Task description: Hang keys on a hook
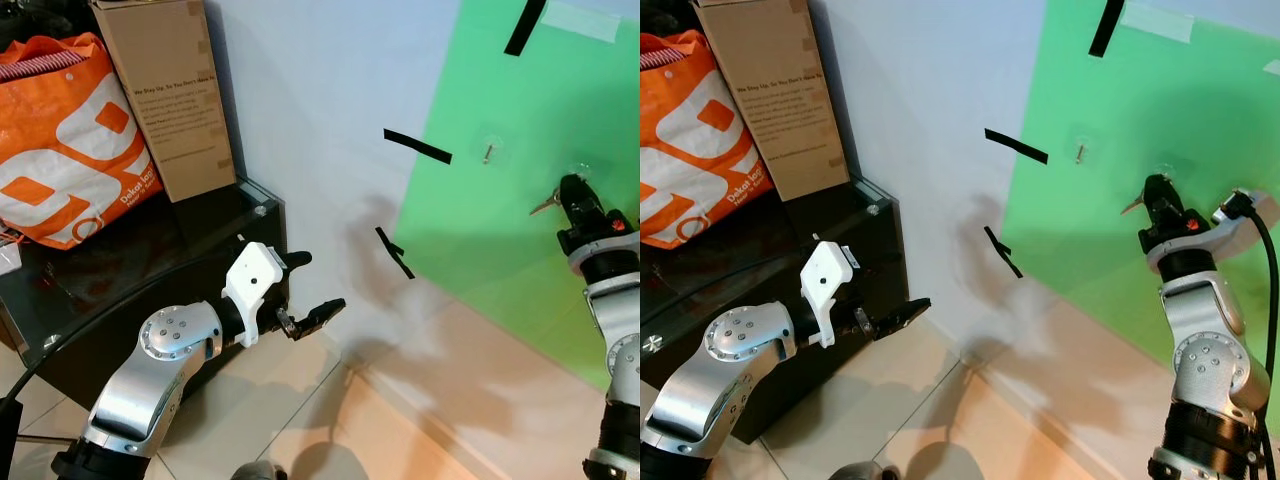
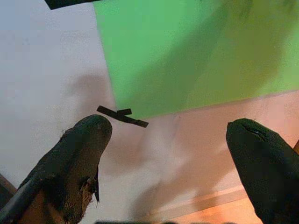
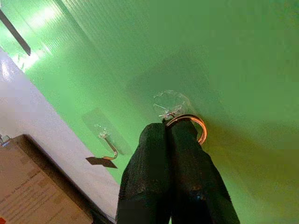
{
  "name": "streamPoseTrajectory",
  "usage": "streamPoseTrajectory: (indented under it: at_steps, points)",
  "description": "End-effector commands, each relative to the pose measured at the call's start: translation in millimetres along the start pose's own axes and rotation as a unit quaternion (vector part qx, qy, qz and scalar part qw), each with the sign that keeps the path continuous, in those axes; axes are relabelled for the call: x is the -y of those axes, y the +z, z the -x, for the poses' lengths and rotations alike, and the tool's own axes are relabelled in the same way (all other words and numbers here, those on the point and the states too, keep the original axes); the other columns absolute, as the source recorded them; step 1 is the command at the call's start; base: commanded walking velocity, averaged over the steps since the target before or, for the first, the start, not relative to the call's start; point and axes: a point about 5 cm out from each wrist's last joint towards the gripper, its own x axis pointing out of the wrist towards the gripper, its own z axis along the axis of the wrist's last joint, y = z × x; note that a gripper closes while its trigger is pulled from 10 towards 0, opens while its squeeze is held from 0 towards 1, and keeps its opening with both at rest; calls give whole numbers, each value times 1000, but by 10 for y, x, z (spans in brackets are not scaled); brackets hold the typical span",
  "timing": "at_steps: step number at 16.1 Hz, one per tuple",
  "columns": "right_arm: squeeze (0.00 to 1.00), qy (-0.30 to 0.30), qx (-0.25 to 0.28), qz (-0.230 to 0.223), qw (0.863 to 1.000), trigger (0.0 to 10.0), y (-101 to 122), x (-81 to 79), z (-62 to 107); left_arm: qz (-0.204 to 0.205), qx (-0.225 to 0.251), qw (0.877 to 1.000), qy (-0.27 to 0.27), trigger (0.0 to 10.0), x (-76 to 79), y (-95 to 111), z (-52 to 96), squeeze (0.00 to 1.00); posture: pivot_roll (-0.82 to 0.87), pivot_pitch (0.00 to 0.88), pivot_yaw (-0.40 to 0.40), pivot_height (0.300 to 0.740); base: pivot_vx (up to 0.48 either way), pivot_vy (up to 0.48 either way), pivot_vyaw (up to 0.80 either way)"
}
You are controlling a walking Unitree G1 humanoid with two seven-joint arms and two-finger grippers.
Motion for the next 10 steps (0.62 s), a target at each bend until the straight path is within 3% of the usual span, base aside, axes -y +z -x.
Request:
streamPoseTrajectory:
  at_steps: [1,4,8,10]
  points:
    - [0,-55,-9,-12,998,10000,-36,213,114,-9,2,1000,-1,10000,-1,41,-7,0,-4,0,15,740,0,0,0]
    - [0,-76,-51,4,996,10000,-179,253,157,-7,2,1000,-2,10000,8,37,-12,0,-8,0,16,740,0,0,0]
    - [0,-122,-40,-65,990,10000,-285,257,124,-10,0,1000,-1,10000,-2,40,-17,0,-2,0,15,740,0,0,0]
    - [0,-103,-47,-44,993,10000,-299,183,93,-11,-1,1000,2,10000,-11,39,-14,0,-1,0,16,740,0,0,0]
